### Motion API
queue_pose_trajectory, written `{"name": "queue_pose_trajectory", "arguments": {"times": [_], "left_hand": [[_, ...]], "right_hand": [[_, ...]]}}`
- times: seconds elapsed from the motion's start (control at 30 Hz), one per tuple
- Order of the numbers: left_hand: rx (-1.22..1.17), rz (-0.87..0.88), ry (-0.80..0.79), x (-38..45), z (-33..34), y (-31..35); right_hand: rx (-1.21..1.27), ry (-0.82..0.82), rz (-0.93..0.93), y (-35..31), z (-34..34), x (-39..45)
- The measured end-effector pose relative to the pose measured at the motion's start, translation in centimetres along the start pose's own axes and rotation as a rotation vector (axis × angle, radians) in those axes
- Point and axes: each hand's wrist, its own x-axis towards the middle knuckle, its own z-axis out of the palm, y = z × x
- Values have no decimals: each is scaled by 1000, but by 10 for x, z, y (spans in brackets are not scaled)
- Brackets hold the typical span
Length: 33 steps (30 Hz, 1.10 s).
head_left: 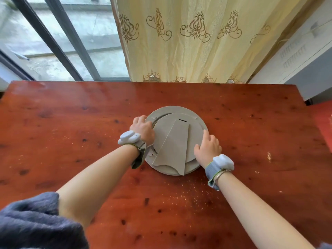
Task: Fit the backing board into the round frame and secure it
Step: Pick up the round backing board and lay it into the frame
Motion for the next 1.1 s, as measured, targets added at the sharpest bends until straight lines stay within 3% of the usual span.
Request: {"name": "queue_pose_trajectory", "arguments": {"times": [0.1,0.57,0.8,0.9,1.1], "left_hand": [[62,61,-21,-13,14,7],[34,-117,-231,-2,-8,31],[1,-82,-286,-30,10,36],[-20,-99,-325,-39,16,37],[-159,-169,-373,-37,7,34]], "right_hand": [[117,-49,27,-7,-1,-1],[248,-18,-103,1,3,11],[144,-81,-242,10,-2,2],[154,-185,-301,7,2,-19],[506,-334,-75,-10,3,-23]]}}
